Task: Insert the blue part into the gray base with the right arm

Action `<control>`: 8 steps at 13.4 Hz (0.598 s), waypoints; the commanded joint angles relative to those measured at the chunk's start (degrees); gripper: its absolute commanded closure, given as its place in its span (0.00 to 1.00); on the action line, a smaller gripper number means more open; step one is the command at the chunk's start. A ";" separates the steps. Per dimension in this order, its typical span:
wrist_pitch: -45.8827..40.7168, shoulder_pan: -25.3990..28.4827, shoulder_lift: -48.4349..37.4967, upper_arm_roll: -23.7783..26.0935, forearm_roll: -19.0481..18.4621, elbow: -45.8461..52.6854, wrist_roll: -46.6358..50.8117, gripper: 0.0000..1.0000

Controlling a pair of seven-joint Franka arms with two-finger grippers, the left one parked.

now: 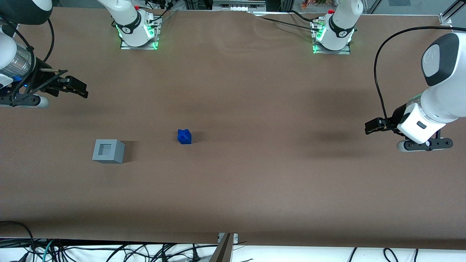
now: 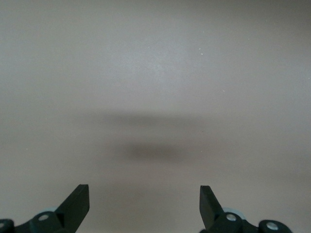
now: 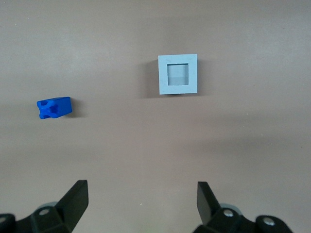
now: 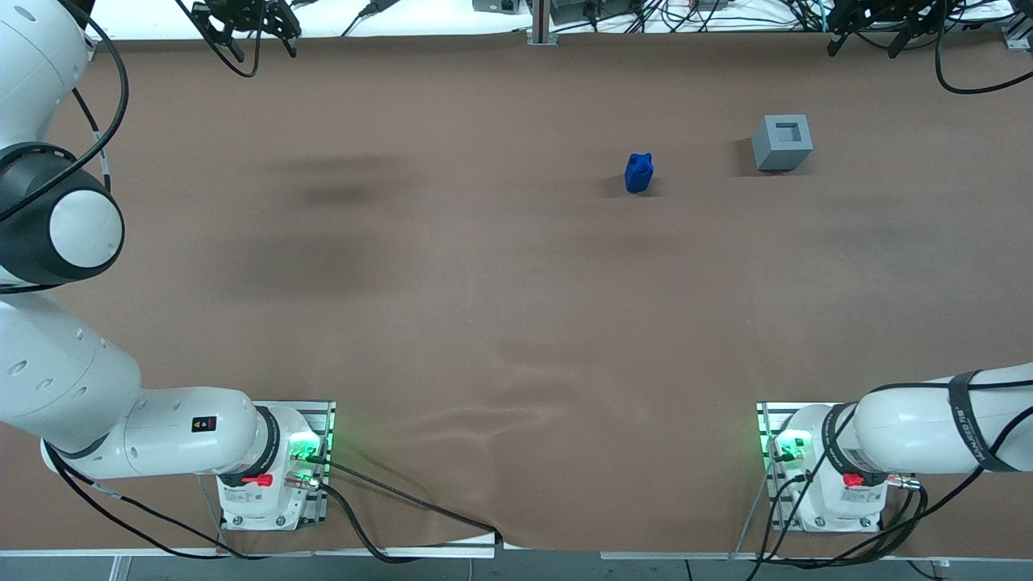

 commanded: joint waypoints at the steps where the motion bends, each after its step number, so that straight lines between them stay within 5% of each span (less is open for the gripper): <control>1: -1.36 3.03 0.34 1.71 0.54 -0.35 1.32 0.01; 8: 15.22 15.42 14.73 2.33 0.46 0.52 11.61 0.01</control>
